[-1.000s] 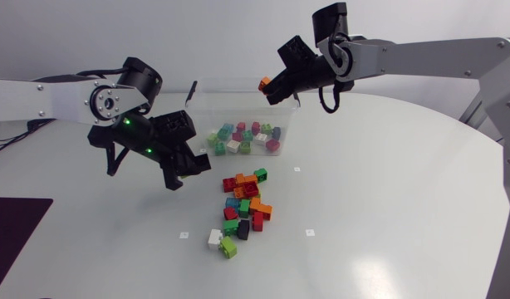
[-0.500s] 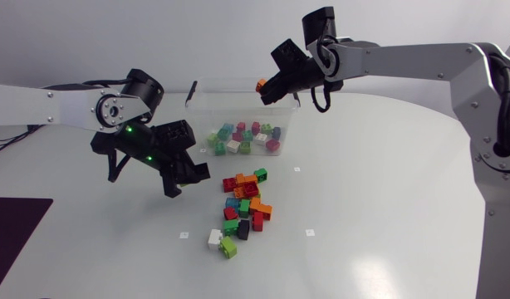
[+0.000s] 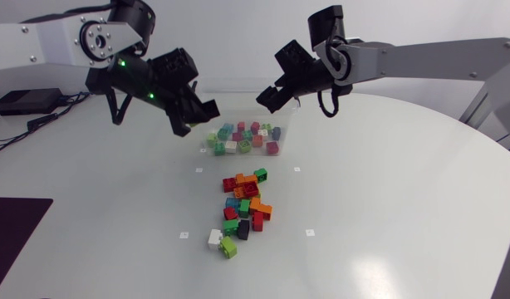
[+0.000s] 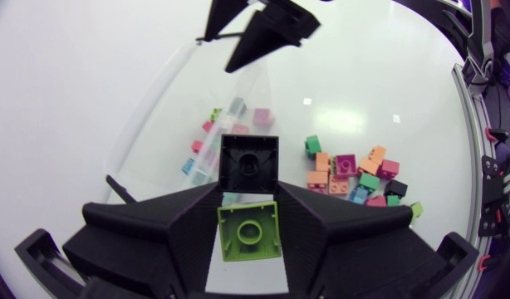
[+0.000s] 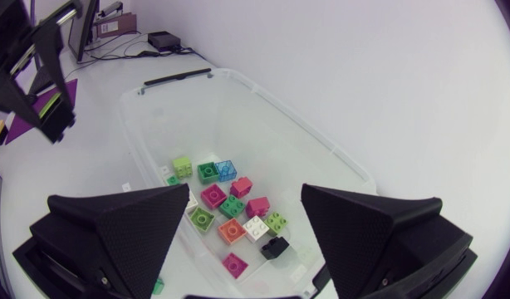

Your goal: Place the duplo bricks in the container

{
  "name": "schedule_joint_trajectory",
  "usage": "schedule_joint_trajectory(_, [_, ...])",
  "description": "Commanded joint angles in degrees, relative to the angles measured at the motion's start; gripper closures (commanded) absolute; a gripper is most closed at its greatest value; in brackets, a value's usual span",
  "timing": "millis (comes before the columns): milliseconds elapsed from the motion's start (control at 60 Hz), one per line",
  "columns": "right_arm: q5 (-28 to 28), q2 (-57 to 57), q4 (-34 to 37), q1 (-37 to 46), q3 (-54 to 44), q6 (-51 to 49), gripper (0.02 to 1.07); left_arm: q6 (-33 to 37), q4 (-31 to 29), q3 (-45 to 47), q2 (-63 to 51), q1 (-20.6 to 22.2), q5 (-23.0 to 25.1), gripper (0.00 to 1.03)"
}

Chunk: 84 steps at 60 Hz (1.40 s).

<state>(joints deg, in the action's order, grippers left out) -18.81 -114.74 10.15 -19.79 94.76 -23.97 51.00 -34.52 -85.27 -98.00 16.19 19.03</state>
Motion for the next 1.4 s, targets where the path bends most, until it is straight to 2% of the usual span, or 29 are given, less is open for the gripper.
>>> schedule_joint_trajectory(0, [0.18, 5.4, -2.07, -0.07, -5.99, 0.5, 0.06, -1.96, -1.07, -5.25, -3.52, 0.16, 0.49, 0.74])
schedule_joint_trajectory(333, [-0.26, 16.21, -5.67, 0.02, -23.75, -1.52, 0.06, -4.42, 0.42, -20.28, -14.77, 0.07, 1.1, 0.74])
schedule_joint_trajectory(700, [-1.23, 21.05, -7.25, 0.28, -33.59, -3.9, 0.06, -4.6, -0.19, -33.64, -25.14, 1.48, 0.22, 0.73])
schedule_joint_trajectory(733, [-1.23, 21.22, -7.25, 0.28, -33.94, -3.98, 0.06, -4.42, -1.78, -35.66, -26.46, 1.74, -0.22, 0.62])
schedule_joint_trajectory(767, [-1.32, 21.4, -7.25, 0.37, -34.2, -4.07, 0.06, -4.25, -3.71, -37.68, -27.95, 2.01, -0.92, 0.4])
schedule_joint_trajectory(783, [-1.41, 21.57, -7.25, 0.37, -34.64, -4.33, 0.06, -3.81, -5.2, -39.44, -29.27, 2.36, -2.15, 0.13])
schedule_joint_trajectory(800, [-1.41, 21.66, -7.25, 0.37, -34.82, -4.33, 0.06, -3.63, -5.99, -40.41, -29.97, 2.62, -2.85, 0.03])
schedule_joint_trajectory(917, [-2.02, 21.93, -7.25, 0.54, -35.61, -4.77, 0.06, -3.28, -7.4, -42.43, -30.94, 2.8, -4.79, 0.03])
schedule_joint_trajectory(1100, [-2.64, 22.1, -7.25, 0.63, -36.67, -5.83, 0.06, -3.01, -9.25, -41.11, -27.16, 2.36, -4.7, 0.04])
schedule_joint_trajectory(1217, [-3.16, 20.78, -6.46, 0.37, -37.37, -7.32, 0.06, -3.1, -9.42, -36.19, -21.71, 2.1, -4.09, 0.04])
schedule_joint_trajectory(1383, [-2.9, 17.36, -6.81, 0.1, -37.46, -8.82, 0.07, -1.26, -8.98, -23.27, -11.25, 2.8, -2.77, 0.04])
